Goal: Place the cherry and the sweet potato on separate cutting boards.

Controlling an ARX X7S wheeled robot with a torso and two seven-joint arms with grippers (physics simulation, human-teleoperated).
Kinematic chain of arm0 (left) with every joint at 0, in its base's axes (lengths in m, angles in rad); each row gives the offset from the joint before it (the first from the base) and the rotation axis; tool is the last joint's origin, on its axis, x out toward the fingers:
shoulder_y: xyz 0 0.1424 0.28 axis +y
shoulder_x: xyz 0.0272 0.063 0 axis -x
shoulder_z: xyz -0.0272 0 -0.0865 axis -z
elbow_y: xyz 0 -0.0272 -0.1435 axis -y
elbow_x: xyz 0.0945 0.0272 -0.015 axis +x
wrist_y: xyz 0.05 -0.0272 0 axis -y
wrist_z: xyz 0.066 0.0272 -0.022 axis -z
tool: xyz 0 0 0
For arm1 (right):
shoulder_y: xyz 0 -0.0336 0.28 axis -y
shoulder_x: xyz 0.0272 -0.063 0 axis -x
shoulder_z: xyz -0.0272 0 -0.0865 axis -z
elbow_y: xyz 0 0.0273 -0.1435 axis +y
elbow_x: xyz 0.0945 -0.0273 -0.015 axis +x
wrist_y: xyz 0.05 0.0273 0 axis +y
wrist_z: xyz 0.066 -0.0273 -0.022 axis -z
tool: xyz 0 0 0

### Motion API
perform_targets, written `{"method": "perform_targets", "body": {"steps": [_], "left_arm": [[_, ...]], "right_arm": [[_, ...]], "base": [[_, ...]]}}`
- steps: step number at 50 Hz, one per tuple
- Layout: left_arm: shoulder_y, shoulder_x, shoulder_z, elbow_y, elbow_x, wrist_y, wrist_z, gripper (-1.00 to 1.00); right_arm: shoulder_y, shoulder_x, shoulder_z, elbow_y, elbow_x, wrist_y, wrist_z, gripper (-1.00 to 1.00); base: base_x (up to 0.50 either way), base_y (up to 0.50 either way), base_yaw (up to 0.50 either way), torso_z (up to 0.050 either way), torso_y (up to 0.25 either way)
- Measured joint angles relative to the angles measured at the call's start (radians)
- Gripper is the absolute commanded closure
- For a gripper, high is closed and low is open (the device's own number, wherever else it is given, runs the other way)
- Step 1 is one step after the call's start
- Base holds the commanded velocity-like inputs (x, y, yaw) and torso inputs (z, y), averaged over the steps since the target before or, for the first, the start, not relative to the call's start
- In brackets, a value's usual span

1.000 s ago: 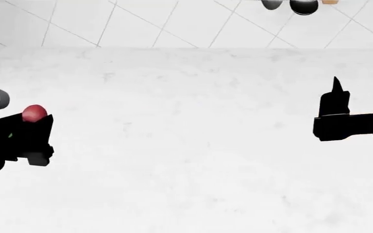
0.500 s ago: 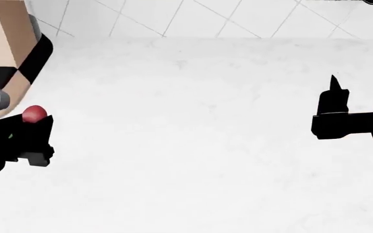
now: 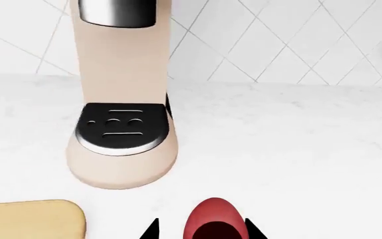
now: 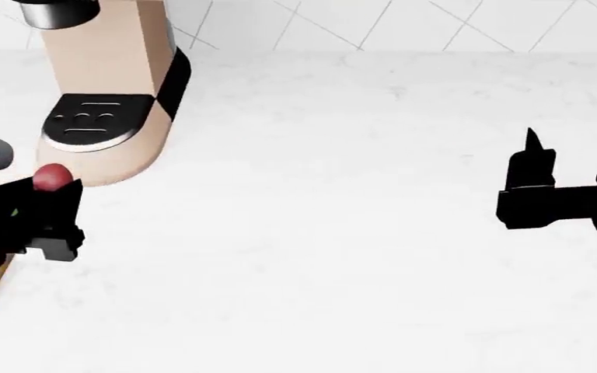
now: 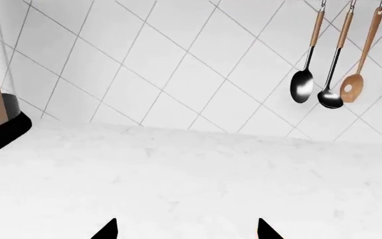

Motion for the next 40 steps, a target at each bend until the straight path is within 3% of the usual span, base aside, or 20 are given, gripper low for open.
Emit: {"method": "perform_targets", "body": {"steps": [31, 40], "left_arm": [[0.003, -0.007, 0.008, -0.014, 0.003, 0.016, 0.001, 1.00], [-0.006, -0.003, 0.035, -0.038, 0.029, 0.033, 0.009, 1.00]], "right_arm": [[-0.004, -0.001, 0.006, 0.000, -0.005, 0.010, -0.001, -1.00], [-0.012, -0.003, 0.010, 0.000, 0.016, 0.010, -0.006, -1.00]], "base": [[0.02, 0.50, 0.00, 0.000, 0.000], [0.02, 0.05, 0.00, 0.000, 0.000]]}}
